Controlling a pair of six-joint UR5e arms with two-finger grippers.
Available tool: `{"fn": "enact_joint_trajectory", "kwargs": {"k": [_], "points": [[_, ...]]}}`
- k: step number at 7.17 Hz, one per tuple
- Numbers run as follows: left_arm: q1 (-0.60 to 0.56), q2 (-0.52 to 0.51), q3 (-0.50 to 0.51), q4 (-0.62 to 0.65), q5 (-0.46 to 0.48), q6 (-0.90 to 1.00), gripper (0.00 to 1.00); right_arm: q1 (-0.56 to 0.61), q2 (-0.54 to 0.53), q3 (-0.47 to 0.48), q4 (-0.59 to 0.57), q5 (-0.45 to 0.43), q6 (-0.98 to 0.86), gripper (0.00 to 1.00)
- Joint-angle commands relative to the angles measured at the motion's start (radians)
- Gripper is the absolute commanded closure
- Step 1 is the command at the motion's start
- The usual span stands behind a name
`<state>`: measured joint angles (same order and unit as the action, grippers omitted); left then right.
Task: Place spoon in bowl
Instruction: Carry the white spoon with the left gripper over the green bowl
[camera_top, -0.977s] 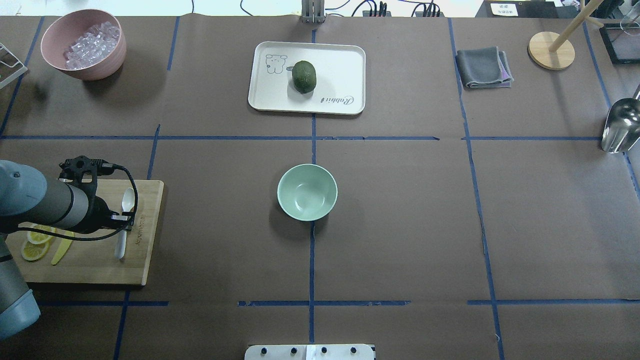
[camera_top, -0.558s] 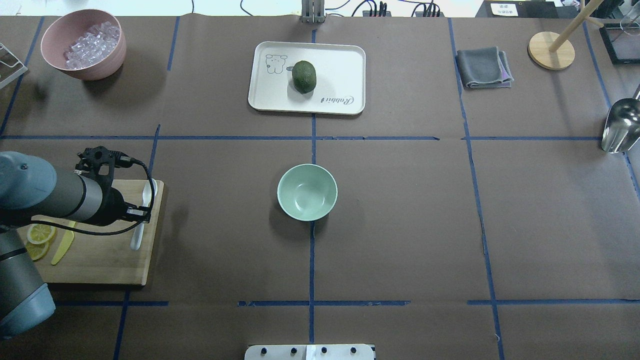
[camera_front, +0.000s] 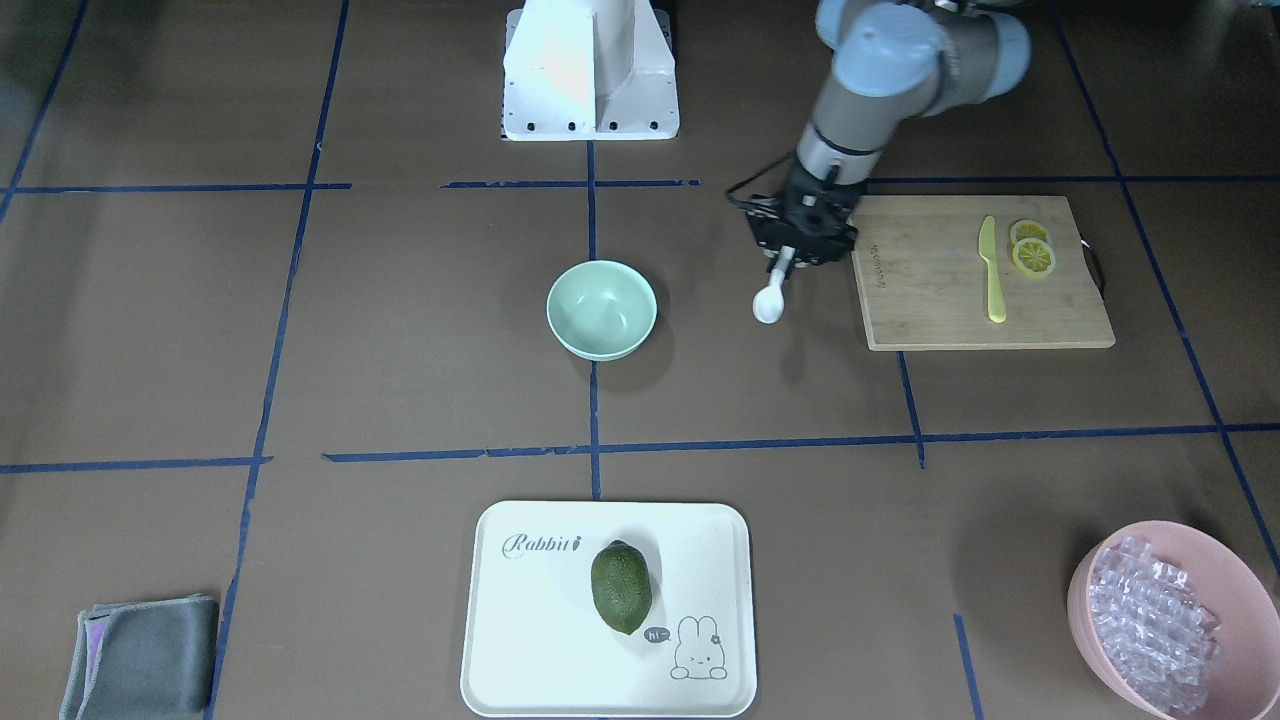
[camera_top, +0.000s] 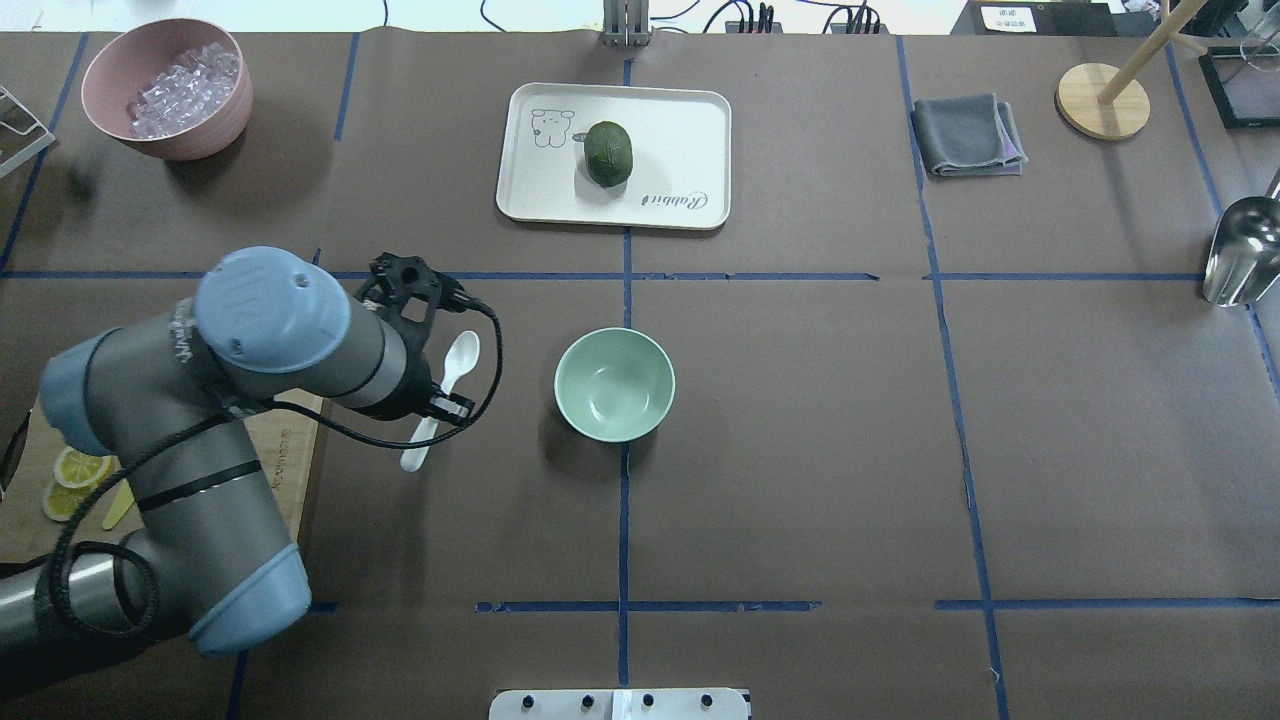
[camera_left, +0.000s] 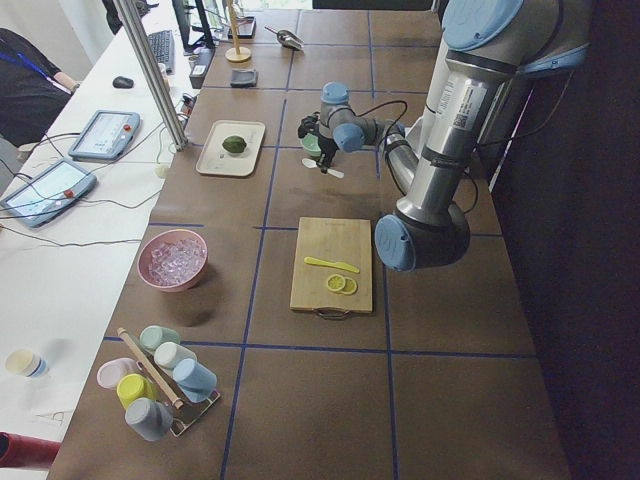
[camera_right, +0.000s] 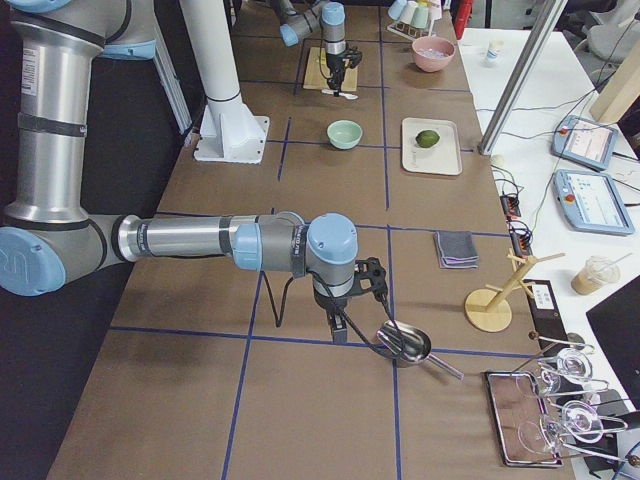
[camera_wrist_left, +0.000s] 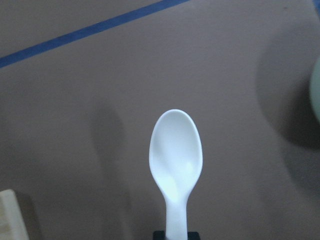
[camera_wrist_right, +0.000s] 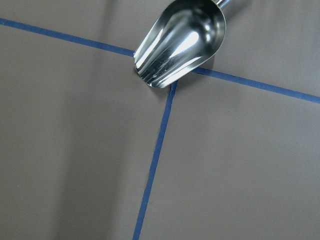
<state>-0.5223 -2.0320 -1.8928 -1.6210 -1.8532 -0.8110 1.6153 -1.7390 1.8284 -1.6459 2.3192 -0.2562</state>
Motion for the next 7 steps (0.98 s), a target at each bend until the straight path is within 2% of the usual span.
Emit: {"fn": "enact_joint_trajectory", "kwargs": {"k": [1, 2, 3, 4, 5, 6, 7], "points": [[0.048, -0.207, 0.137, 0.067, 0.029, 0.0, 1.0, 0.0, -0.001, -0.001, 0.0, 0.0, 0.0, 0.0], [0.054, -0.332, 0.282, 0.069, 0.031, 0.001, 1.0, 0.0, -0.001, -0.001, 0.0, 0.0, 0.0, 0.0], [0.054, -0.399, 0.367, 0.067, 0.029, 0.012, 1.0, 0.0, -0.001, 0.0, 0.0, 0.0, 0.0, 0.0], [0.054, -0.404, 0.368, 0.066, 0.023, 0.015, 0.92, 0.0, -0.001, -0.001, 0.0, 0.0, 0.002, 0.0], [0.054, -0.402, 0.367, 0.067, -0.009, 0.015, 0.68, 0.0, -0.001, -0.001, -0.002, 0.0, 0.002, 0.0], [0.054, -0.395, 0.365, 0.059, -0.018, 0.012, 0.12, 0.0, -0.001, -0.001, -0.002, 0.0, 0.0, 0.0], [0.054, -0.395, 0.365, 0.059, -0.018, 0.01, 0.0, 0.0, -0.002, 0.0, 0.0, 0.002, 0.002, 0.0]]}}
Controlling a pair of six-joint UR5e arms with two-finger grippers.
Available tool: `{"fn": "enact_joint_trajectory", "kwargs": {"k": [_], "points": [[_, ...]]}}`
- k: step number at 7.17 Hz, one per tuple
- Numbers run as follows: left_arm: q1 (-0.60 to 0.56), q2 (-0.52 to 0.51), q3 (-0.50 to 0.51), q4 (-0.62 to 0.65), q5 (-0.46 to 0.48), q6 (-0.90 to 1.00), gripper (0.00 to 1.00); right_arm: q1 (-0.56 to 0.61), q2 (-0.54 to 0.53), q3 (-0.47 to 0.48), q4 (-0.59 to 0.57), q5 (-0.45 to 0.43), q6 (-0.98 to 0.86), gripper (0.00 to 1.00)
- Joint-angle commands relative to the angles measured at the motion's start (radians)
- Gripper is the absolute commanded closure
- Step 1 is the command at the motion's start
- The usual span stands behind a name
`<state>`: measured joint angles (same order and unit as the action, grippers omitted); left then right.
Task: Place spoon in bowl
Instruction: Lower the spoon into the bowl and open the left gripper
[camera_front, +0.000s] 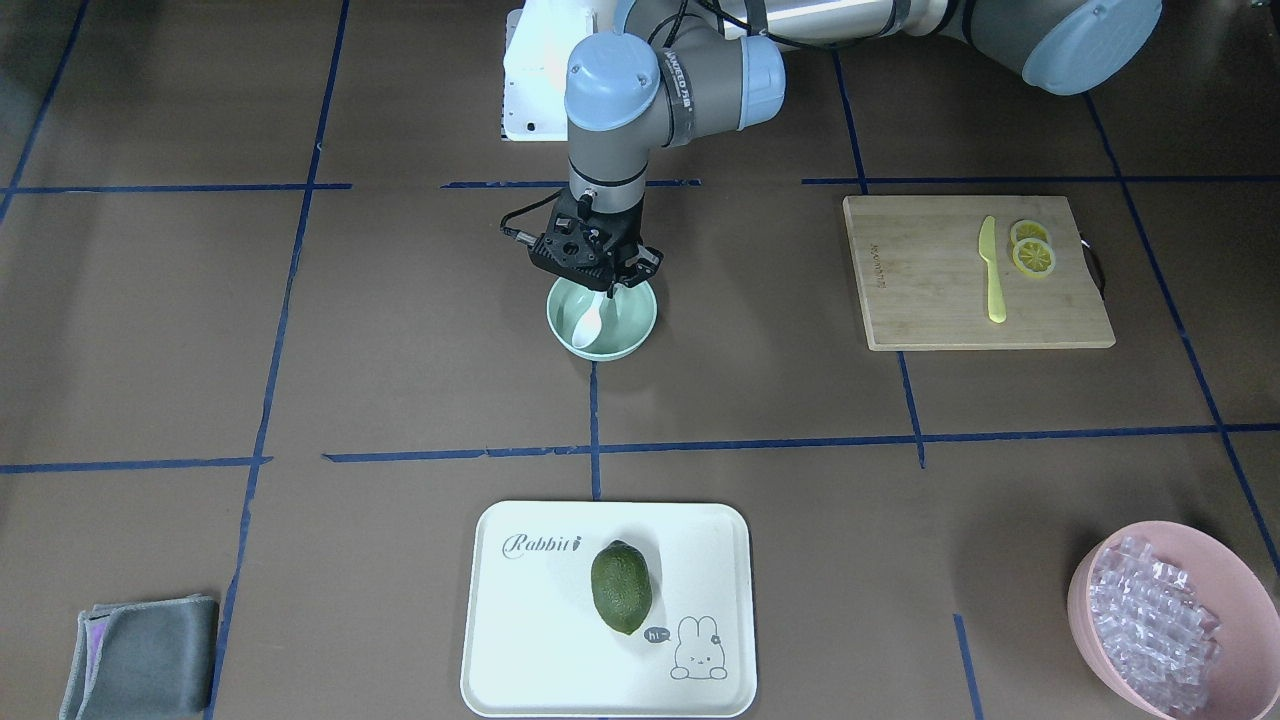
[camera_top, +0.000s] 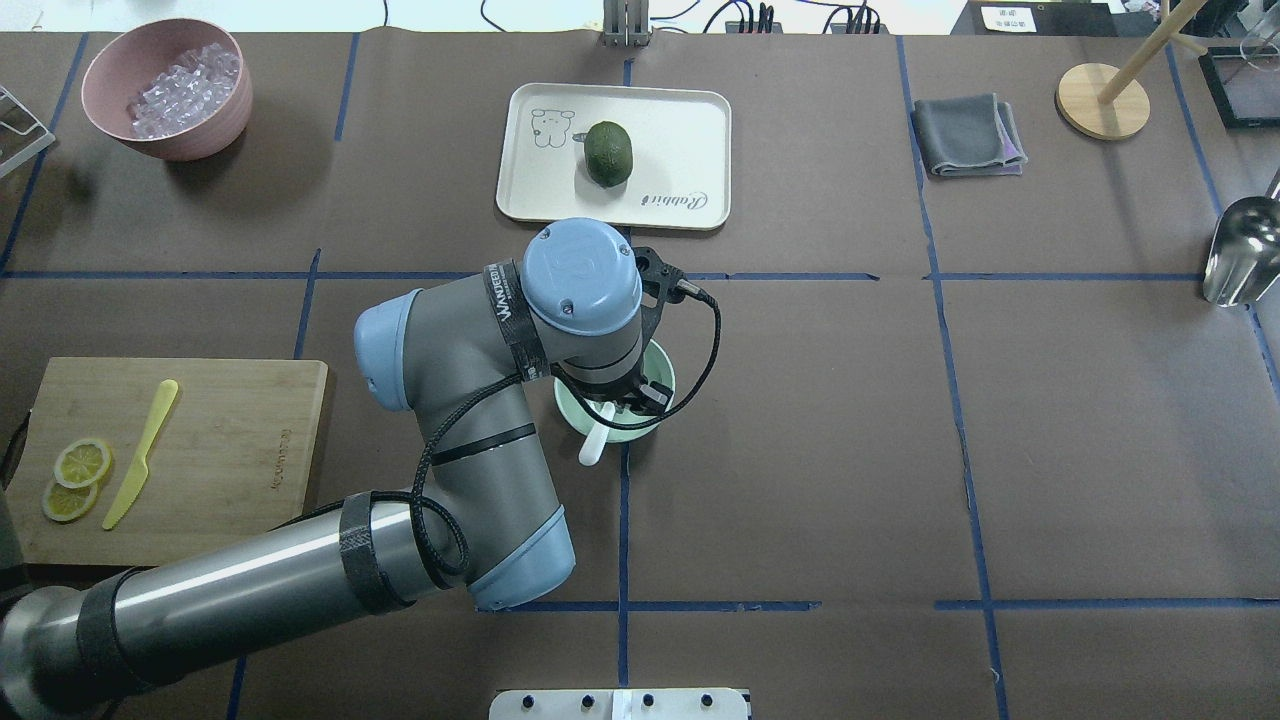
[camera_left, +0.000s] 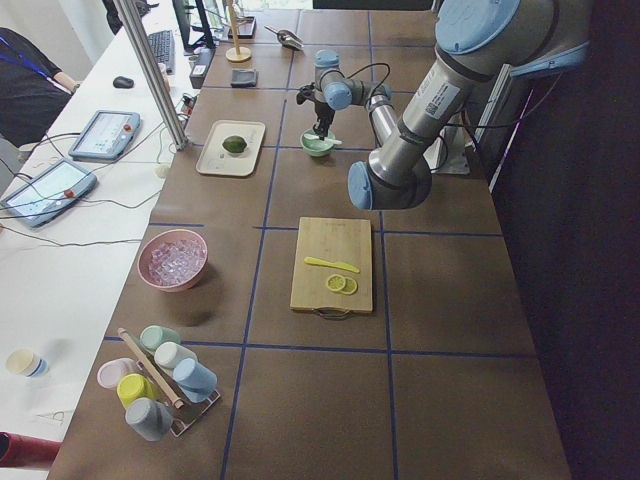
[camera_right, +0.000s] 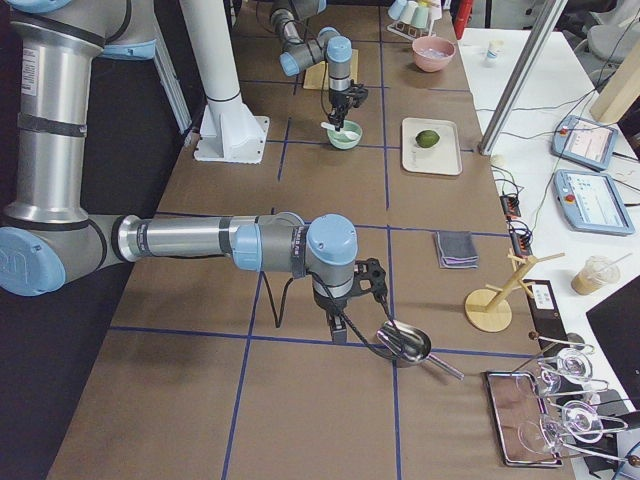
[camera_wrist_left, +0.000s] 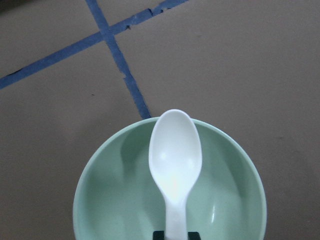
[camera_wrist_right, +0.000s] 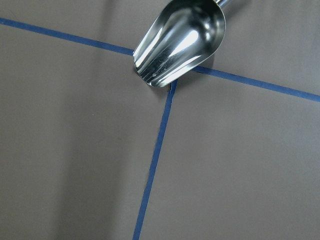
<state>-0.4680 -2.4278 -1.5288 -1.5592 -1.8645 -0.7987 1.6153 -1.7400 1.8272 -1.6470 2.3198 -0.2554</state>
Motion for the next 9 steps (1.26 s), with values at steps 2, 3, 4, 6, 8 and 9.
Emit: {"fn": "enact_joint_trajectory", "kwargs": {"k": [2, 3, 4, 6, 8, 9], "points": [[0.0, 0.006, -0.002, -0.002, -0.011, 0.001, 0.0, 0.0, -0.003, 0.0, 0.001, 0.0, 0.001, 0.0], [-0.003, 0.007, -0.016, 0.008, -0.015, 0.003, 0.0, 0.0, -0.003, 0.0, 0.0, 0.0, 0.001, 0.0], [-0.02, 0.027, -0.025, 0.01, -0.042, 0.003, 0.0, 0.0, -0.003, 0.0, 0.001, 0.0, 0.001, 0.0], [-0.116, 0.151, -0.138, 0.01, -0.17, 0.003, 0.0, 0.0, -0.003, 0.0, 0.001, 0.0, -0.001, 0.0], [-0.208, 0.292, -0.233, 0.008, -0.205, 0.009, 0.0, 0.0, -0.004, -0.002, 0.001, 0.0, -0.001, 0.0], [-0.257, 0.346, -0.263, 0.01, -0.206, 0.114, 0.0, 0.0, -0.004, -0.003, 0.0, -0.002, -0.001, 0.0]]}}
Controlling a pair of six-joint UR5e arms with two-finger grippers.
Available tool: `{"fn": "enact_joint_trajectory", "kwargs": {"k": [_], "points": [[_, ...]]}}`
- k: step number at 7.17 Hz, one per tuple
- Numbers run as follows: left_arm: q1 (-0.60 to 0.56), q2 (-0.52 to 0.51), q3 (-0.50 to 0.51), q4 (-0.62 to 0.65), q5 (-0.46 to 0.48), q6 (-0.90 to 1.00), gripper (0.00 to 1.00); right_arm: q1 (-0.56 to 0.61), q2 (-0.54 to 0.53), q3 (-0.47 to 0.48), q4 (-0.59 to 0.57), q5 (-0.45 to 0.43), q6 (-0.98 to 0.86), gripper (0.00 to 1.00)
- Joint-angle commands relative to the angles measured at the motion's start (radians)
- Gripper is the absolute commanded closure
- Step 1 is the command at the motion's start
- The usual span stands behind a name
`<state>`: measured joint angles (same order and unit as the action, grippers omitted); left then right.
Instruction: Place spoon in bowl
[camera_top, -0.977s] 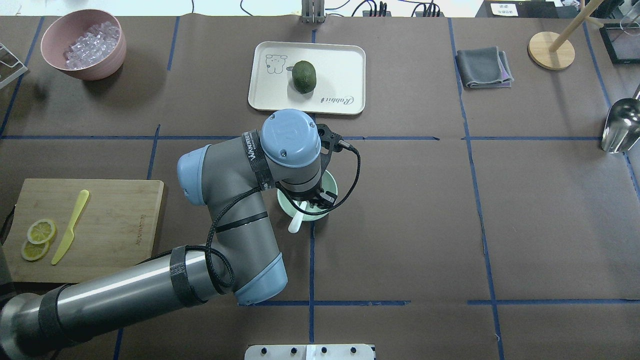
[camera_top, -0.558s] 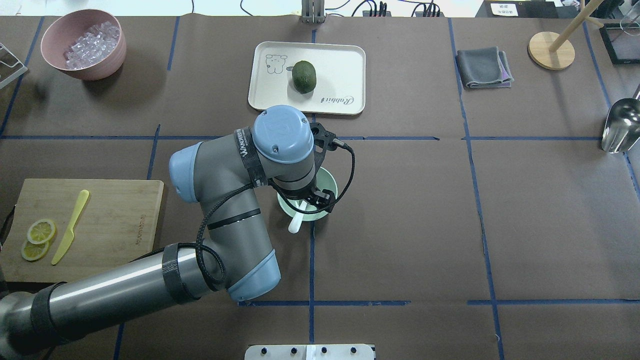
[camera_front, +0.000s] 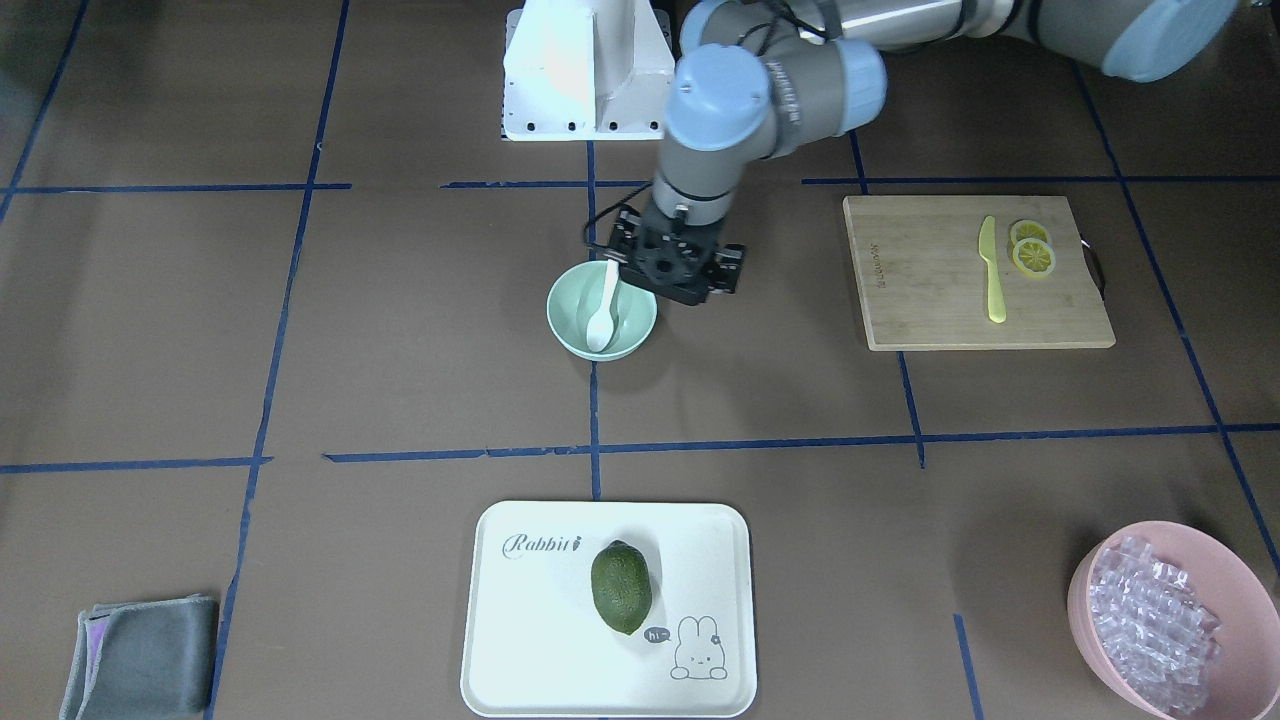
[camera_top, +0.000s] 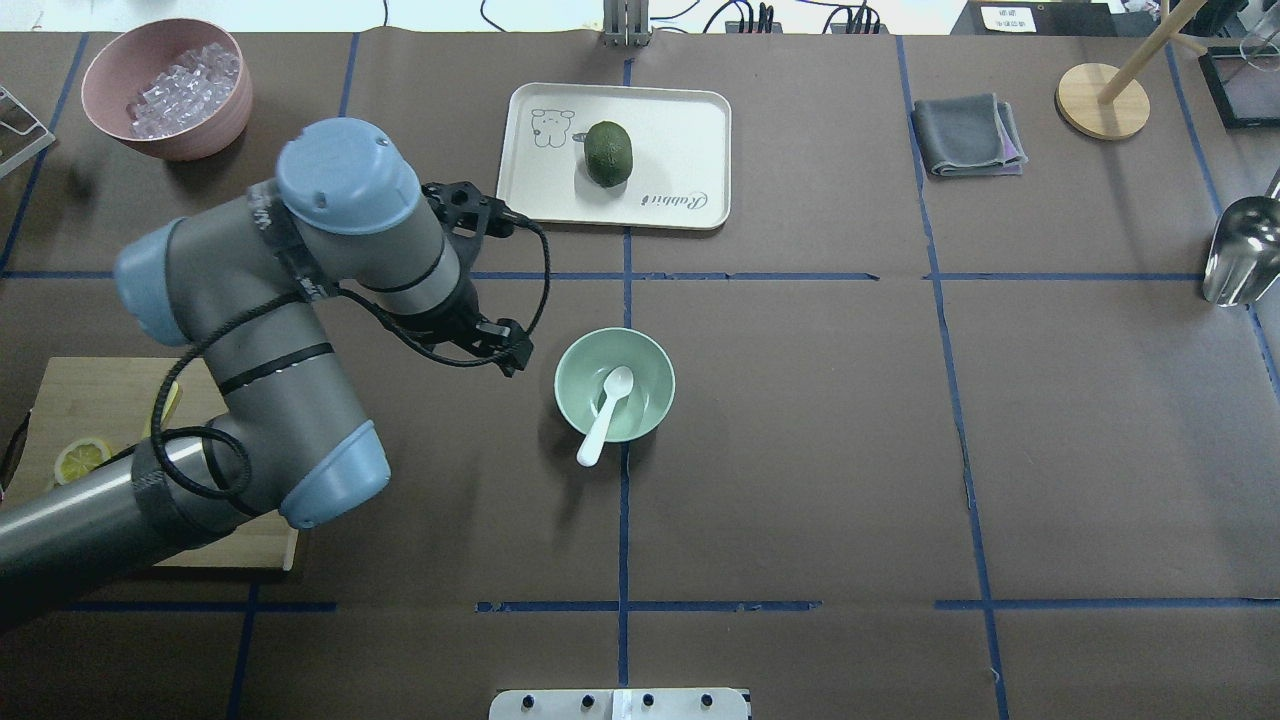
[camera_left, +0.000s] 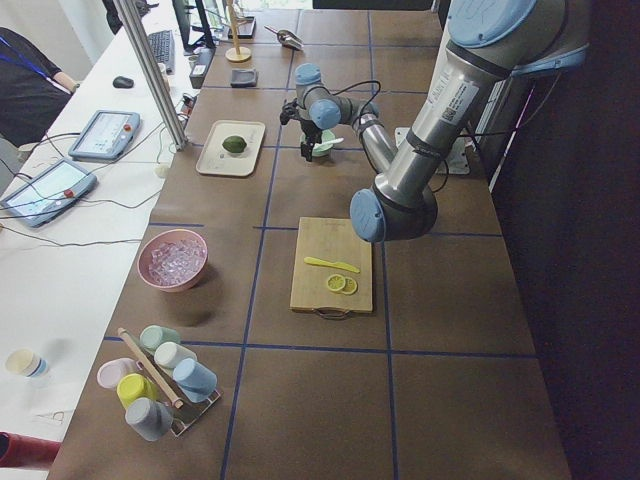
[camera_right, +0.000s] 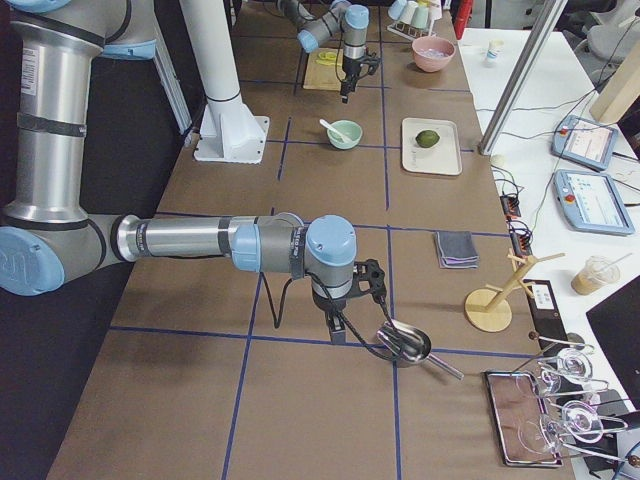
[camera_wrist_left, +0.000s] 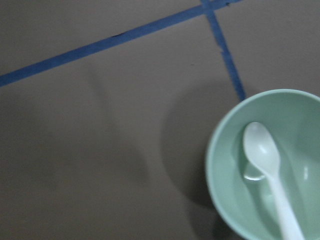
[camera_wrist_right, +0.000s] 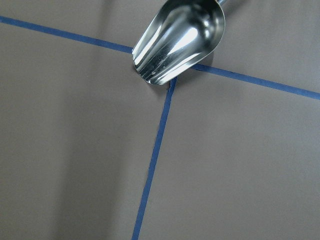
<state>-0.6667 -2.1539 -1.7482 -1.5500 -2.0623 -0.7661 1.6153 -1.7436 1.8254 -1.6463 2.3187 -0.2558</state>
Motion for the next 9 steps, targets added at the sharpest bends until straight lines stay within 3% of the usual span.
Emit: {"fn": "enact_joint_trajectory", "kwargs": {"k": [1, 3, 4, 7, 9], "points": [[-0.108, 0.145, -0.078, 0.001, -0.012, 0.182, 0.0, 0.0, -0.001, -0.006, -0.001, -0.001, 0.0, 0.0], [-0.29, 0.306, -0.115, -0.002, -0.164, 0.322, 0.0, 0.0, -0.008, -0.006, -0.001, -0.001, 0.0, 0.0], [-0.386, 0.407, -0.116, -0.013, -0.195, 0.44, 0.0, 0.0, -0.008, -0.006, -0.001, -0.001, 0.0, 0.0], [-0.637, 0.549, -0.084, 0.002, -0.196, 0.764, 0.0, -0.002, -0.008, -0.006, -0.001, -0.002, 0.0, 0.0], [-0.709, 0.598, -0.07, 0.016, -0.197, 0.774, 0.0, -0.002, -0.008, -0.006, 0.0, -0.001, -0.002, 0.0]]}}
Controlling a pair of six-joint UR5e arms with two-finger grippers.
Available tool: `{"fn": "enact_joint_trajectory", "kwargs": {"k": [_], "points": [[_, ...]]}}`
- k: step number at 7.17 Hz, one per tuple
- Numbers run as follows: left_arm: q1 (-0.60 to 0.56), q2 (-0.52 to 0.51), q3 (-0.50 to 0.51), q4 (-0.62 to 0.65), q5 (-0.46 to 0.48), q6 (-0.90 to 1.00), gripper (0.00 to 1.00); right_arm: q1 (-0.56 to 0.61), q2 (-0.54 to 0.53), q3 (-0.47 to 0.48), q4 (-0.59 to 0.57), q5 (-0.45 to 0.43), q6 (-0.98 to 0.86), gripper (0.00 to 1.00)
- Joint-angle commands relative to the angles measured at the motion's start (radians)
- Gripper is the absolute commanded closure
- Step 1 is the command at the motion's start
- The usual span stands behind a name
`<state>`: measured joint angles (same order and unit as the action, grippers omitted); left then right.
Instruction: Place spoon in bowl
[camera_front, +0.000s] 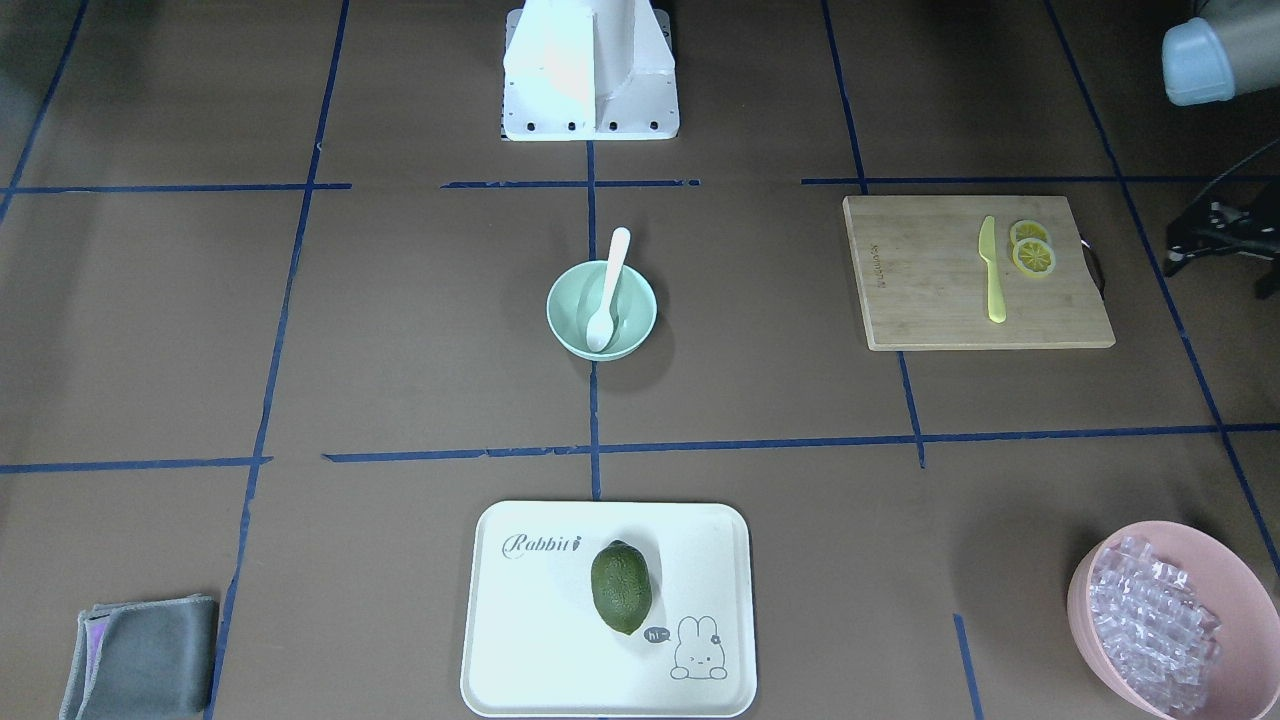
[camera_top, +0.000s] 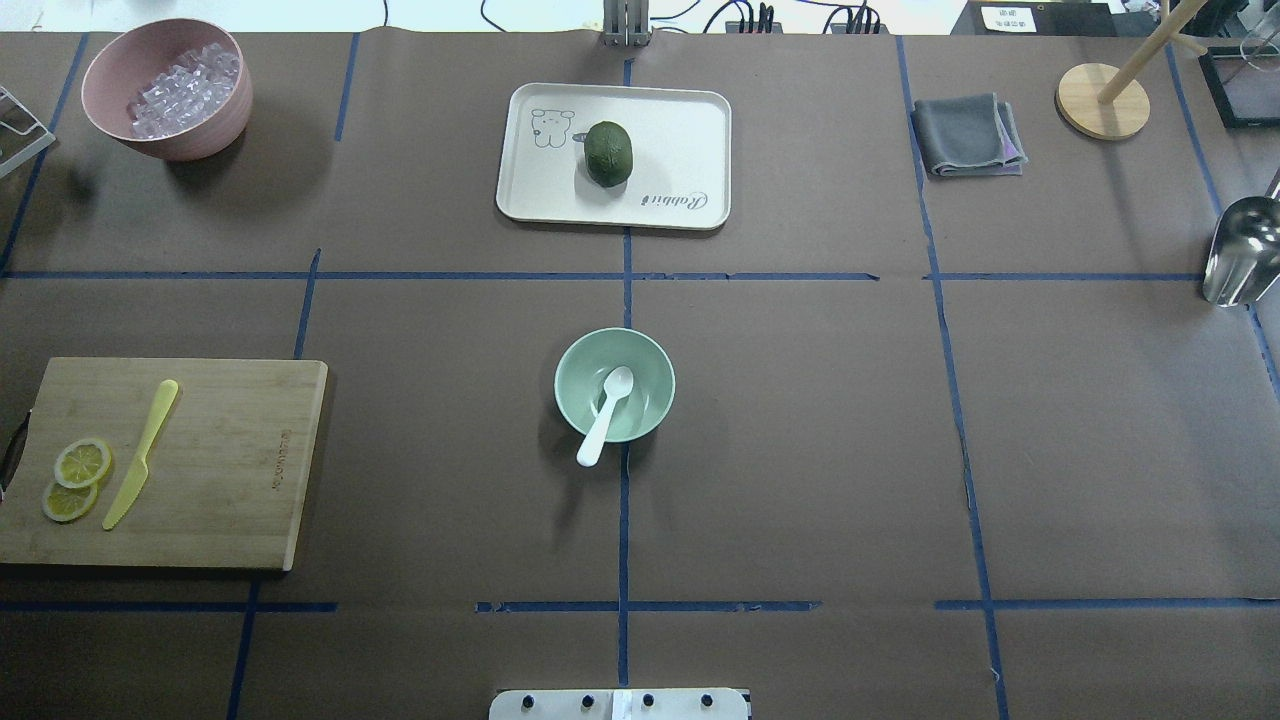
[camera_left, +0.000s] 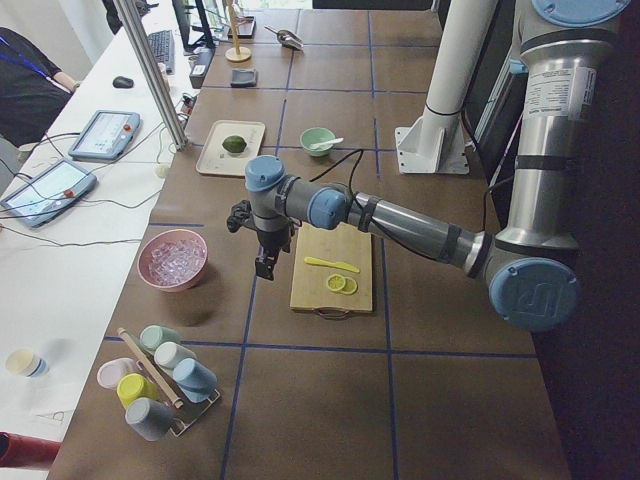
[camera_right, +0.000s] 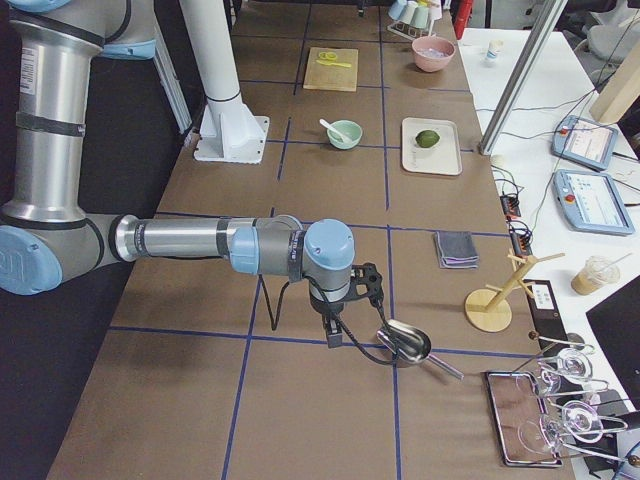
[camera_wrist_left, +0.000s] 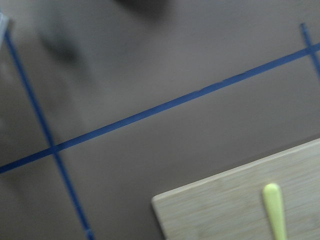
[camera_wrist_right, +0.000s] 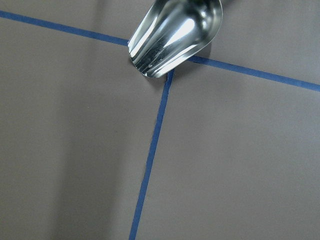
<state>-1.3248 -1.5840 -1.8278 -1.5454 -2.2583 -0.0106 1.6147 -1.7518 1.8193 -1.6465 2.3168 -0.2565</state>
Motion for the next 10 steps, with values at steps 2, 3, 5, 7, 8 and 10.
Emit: {"fn": "enact_joint_trajectory", "kwargs": {"k": [2, 3, 5, 7, 8, 10], "points": [[-0.121, 0.083, 0.012, 0.073, -0.001, 0.032, 0.0, -0.001, 0.0, 0.0, -0.001, 0.003, 0.0, 0.0], [-0.137, 0.129, 0.036, 0.059, 0.006, 0.037, 0.0, 0.001, 0.0, 0.0, -0.001, 0.001, 0.0, 0.0], [-0.145, 0.145, 0.052, 0.044, 0.002, 0.018, 0.0, -0.001, 0.005, 0.0, -0.001, 0.001, 0.002, 0.0], [-0.187, 0.145, 0.058, 0.039, -0.003, 0.034, 0.0, -0.001, 0.003, 0.0, 0.001, 0.001, 0.005, 0.0], [-0.244, 0.154, 0.05, 0.041, -0.003, 0.035, 0.0, -0.001, 0.003, 0.002, 0.001, 0.003, 0.005, 0.0], [-0.244, 0.154, 0.048, 0.042, -0.001, 0.02, 0.0, -0.001, 0.002, 0.0, -0.001, 0.0, 0.006, 0.0]]}}
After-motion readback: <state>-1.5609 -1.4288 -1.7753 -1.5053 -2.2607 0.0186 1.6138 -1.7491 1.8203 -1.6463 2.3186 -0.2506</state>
